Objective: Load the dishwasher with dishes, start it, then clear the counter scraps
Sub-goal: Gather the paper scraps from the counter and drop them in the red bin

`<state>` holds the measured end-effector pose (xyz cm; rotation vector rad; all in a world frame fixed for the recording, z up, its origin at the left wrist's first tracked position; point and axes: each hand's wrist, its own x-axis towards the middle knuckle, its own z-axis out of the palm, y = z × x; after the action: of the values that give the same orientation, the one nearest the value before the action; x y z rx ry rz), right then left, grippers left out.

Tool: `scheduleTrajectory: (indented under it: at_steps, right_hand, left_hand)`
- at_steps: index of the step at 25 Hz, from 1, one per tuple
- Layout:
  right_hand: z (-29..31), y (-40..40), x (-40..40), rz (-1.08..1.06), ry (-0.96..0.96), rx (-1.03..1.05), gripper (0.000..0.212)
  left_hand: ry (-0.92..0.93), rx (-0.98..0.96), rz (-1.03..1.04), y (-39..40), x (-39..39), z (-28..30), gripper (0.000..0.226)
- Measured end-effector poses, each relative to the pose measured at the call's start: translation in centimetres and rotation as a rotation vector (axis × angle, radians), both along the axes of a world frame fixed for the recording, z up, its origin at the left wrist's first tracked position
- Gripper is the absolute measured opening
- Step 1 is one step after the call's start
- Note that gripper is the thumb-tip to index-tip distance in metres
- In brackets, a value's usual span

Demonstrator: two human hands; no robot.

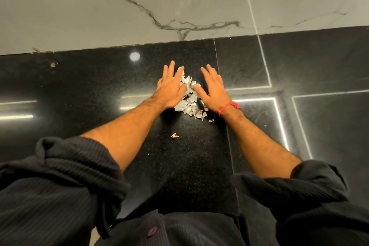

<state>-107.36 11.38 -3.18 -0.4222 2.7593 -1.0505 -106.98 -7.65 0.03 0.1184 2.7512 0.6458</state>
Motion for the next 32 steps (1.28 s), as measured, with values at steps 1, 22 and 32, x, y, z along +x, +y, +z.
scheduleTrajectory:
  at_steps: [1, 22, 32]
  right_hand:
    - [0.1, -0.6, -0.3, 0.08, 0.007, 0.082, 0.073]
    - [3.4, 2.9, 11.7, 0.236, -0.015, 0.509, 0.141]
    - [4.2, -3.8, 9.2, 0.382, -0.168, 0.388, 0.119]
  left_hand:
    - [-0.019, -0.038, -0.084, 0.3, -0.4, -0.1, 0.064]
    - [-0.099, -0.126, -0.135, -4.3, 14.9, 2.1, 0.158]
    - [-0.185, -0.065, -0.18, -3.3, 12.0, 1.4, 0.128]
